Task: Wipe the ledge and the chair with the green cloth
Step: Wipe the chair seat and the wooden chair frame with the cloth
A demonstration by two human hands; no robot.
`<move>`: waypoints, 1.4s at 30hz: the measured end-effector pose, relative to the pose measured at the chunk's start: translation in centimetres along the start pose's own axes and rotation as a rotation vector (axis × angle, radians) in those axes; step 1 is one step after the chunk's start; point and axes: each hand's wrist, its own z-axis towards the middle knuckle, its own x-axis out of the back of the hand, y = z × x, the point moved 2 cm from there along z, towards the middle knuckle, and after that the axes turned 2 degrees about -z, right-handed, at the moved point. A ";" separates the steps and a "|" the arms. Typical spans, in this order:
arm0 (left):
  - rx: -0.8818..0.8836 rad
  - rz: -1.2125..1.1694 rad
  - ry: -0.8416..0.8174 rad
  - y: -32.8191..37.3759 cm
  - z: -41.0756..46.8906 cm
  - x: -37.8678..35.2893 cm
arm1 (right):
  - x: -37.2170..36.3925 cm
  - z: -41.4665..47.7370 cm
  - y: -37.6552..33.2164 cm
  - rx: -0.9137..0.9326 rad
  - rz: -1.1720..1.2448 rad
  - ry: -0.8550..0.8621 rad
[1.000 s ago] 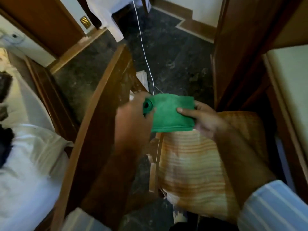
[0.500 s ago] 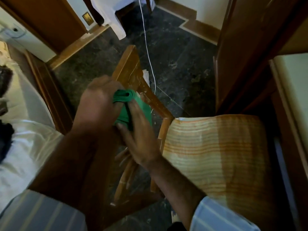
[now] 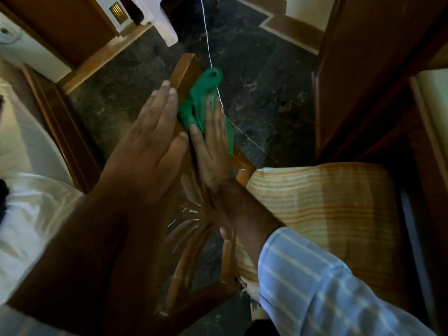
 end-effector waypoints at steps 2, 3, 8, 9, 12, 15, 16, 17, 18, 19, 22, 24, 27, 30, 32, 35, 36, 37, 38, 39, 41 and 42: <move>-0.001 0.019 -0.015 0.1 0.1 0.0 | -0.1 -0.3 2.6 -0.189 0.073 0.000; 0.004 0.023 -0.020 0.2 0.1 0.0 | 0.1 -0.7 4.0 -0.295 0.082 -0.013; 0.001 0.050 -0.018 0.0 0.2 -0.1 | 1.4 -1.8 9.3 -0.670 0.085 -0.054; 0.000 0.054 -0.018 0.0 0.2 -0.1 | 1.4 -1.6 9.5 -0.708 0.106 -0.011; 0.004 0.055 -0.026 0.0 0.3 0.0 | 1.2 -1.8 8.5 -0.707 0.137 -0.011; -0.002 0.053 -0.025 0.1 0.3 0.0 | 0.9 -1.7 5.5 -0.547 0.144 0.018; -0.008 0.049 -0.023 0.2 0.2 0.0 | 0.8 -1.2 4.1 -0.515 0.206 0.071; -0.018 0.040 -0.023 0.2 0.2 0.1 | 0.6 -0.4 2.5 -0.467 0.238 0.122; -0.029 0.028 -0.024 0.2 0.2 0.1 | 0.2 0.2 0.8 -0.406 0.264 0.160; -0.040 0.014 -0.024 0.3 0.1 0.1 | -0.1 0.6 -0.7 -0.333 0.285 0.186; -0.023 -0.012 -0.024 0.3 0.1 0.2 | -0.6 -0.1 -3.2 -0.131 0.302 0.224; -0.015 -0.006 -0.028 0.1 0.1 0.2 | -0.8 -0.9 -2.6 -0.058 0.256 0.211; -0.011 0.018 -0.028 0.0 0.0 0.0 | -1.2 -1.6 -0.3 -0.134 0.224 0.207; 0.003 0.020 -0.008 -0.2 0.0 -0.2 | -1.3 -2.3 2.9 -0.350 0.193 0.180; -0.008 0.026 -0.005 -0.2 0.0 -0.2 | -1.0 -2.4 4.1 -0.471 0.186 0.172; -0.017 0.051 -0.003 -0.4 0.2 -0.3 | -0.4 -2.0 4.0 -0.503 0.156 0.289; -0.018 0.055 0.001 -0.4 0.2 -0.4 | -0.2 -1.8 3.8 -0.502 0.139 0.330; -0.021 0.058 0.006 -0.4 0.2 -0.4 | 0.0 -1.7 3.5 -0.507 0.127 0.356; -0.024 0.063 0.009 -0.3 0.3 -0.4 | 0.2 -1.5 3.2 -0.513 0.123 0.372; -0.029 0.069 0.011 -0.3 0.2 -0.4 | 0.5 -1.4 2.8 -0.512 0.127 0.380; -0.031 0.078 0.010 -0.1 0.2 -0.3 | 0.7 -1.4 1.4 -0.477 0.156 0.382; -0.031 0.076 0.011 -0.1 0.2 -0.3 | 0.8 -1.4 0.4 -0.441 0.176 0.382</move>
